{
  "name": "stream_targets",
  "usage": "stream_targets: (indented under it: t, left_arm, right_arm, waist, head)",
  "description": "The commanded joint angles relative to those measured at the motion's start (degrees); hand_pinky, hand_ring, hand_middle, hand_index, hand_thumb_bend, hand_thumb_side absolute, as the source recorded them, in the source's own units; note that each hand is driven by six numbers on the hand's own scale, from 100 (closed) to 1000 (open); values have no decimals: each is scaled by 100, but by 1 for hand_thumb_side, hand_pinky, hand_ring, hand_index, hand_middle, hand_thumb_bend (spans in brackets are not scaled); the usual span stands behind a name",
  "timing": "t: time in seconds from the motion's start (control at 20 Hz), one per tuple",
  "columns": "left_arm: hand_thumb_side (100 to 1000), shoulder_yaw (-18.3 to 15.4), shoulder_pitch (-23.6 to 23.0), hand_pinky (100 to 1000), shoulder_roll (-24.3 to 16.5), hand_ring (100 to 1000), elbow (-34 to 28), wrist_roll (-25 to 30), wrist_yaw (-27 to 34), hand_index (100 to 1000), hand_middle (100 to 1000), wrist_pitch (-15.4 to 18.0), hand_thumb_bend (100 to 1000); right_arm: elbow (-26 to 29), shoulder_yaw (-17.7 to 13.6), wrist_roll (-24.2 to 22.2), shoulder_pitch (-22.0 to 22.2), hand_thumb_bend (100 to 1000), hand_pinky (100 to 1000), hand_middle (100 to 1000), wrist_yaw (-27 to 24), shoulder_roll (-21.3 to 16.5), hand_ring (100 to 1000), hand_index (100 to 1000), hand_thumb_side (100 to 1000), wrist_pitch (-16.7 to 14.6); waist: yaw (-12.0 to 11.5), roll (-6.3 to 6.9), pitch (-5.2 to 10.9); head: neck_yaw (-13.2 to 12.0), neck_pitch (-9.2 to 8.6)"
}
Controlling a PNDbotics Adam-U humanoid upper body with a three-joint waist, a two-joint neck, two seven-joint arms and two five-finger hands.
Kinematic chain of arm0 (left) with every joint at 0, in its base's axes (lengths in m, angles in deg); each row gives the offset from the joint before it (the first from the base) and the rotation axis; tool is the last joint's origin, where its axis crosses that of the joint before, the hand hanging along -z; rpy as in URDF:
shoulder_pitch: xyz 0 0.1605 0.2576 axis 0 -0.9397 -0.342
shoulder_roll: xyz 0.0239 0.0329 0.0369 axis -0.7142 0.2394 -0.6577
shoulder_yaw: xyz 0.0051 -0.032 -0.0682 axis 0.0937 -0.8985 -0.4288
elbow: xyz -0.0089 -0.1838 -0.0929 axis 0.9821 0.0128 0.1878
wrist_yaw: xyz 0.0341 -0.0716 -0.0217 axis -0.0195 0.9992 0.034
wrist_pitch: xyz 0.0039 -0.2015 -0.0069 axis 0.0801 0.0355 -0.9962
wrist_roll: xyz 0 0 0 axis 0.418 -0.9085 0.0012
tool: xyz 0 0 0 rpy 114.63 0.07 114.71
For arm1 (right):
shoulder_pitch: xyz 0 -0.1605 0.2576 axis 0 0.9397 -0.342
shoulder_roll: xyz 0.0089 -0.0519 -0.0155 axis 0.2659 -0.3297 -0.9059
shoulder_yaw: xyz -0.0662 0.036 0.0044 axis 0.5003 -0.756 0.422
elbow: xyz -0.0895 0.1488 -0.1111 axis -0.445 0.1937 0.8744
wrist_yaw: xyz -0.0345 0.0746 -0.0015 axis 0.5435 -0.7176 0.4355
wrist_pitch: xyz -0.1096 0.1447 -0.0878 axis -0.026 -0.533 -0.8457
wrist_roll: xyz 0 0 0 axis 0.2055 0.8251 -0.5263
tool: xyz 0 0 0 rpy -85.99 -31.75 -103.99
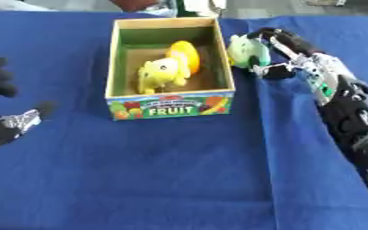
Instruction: Pick up objects on the table and place them in the box.
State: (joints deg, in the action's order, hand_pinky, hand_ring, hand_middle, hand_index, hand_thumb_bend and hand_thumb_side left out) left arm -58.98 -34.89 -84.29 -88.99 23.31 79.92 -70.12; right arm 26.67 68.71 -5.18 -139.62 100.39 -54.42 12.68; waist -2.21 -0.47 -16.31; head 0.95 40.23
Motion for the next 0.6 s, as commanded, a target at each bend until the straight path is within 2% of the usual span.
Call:
stream_targets:
  t: [0.05,0.25,0.45,0.5,0.55,0.6]
  left_arm:
    - [100,-27,56,554,-42,513,-95,14,-20,709,523,8,794]
    - [100,-25,57,554,-39,512,-91,18,-19,709,522,9,795]
    - [100,-23,57,555,-35,512,-89,19,-18,709,522,9,794]
    - [100,-23,56,555,-35,512,-88,19,-19,708,522,8,794]
    - [100,-25,56,555,-33,512,-88,16,-19,708,522,8,793]
    - [100,-25,55,555,-32,512,-88,15,-17,709,522,9,793]
  right_arm:
    - [-40,49,-179,-65,224,748,843,138,2,994,918,210,-32]
    - [-13,46,-354,-59,220,700,791,234,18,944,879,220,-21]
    - [92,21,-277,-57,113,544,549,310,29,805,700,190,56]
    - [118,15,-226,-56,100,494,485,326,32,762,632,177,80]
    - [145,8,-162,-55,100,478,460,337,34,746,600,174,105]
    - [164,5,-95,-53,100,448,400,349,37,714,517,169,125]
  waist:
    - [-18,14,78]
    - [-20,10,78]
    - [-19,11,74]
    - [-19,12,75]
    - [-18,12,75]
    - [-17,13,75]
  head:
    - [16,-43]
    - [18,-45]
    - [18,-44]
    - [18,-43]
    - [16,-42]
    - [15,-42]
